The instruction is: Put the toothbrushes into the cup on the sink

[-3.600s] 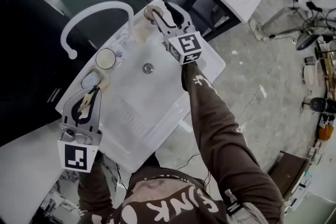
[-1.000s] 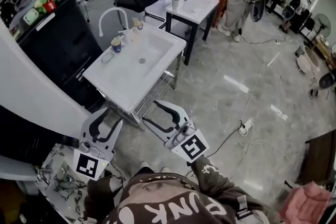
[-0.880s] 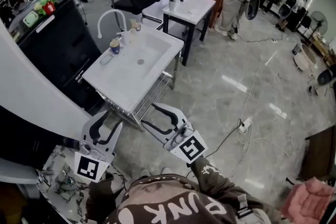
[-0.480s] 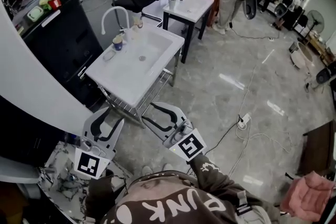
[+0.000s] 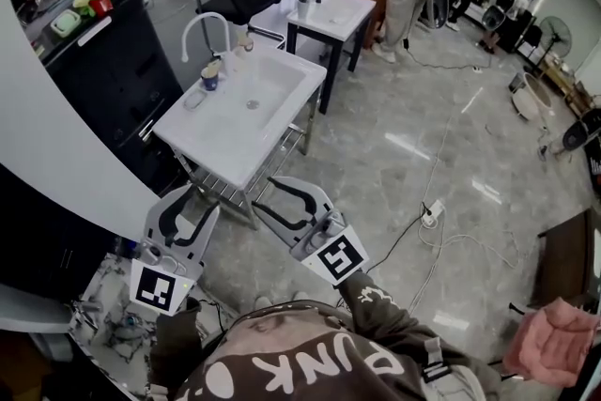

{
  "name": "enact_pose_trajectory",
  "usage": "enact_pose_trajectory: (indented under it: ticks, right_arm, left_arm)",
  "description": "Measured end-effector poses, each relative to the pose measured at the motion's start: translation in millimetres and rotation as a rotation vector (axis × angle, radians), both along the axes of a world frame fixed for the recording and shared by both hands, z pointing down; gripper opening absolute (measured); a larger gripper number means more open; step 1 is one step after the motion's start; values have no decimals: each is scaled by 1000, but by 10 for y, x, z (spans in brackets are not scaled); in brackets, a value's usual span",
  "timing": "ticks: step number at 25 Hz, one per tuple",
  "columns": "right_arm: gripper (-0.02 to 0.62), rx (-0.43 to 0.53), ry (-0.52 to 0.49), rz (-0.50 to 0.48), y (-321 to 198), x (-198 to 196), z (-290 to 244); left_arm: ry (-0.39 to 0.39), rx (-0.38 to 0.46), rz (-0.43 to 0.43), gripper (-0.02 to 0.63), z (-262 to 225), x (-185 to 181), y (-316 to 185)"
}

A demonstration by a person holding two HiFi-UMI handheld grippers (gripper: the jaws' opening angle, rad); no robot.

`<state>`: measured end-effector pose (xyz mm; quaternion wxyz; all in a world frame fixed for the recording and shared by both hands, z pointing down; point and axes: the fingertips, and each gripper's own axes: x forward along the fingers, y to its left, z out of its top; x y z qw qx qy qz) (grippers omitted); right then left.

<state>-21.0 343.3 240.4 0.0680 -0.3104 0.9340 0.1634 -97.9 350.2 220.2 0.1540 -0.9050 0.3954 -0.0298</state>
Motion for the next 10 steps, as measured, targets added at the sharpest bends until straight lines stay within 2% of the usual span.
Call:
enact_pose_trajectory:
  ticks: [10]
  right_arm:
    - [184,18,-7,12,84,-20,-50]
  left_arm:
    - [5,4,11,152,12,-36,65]
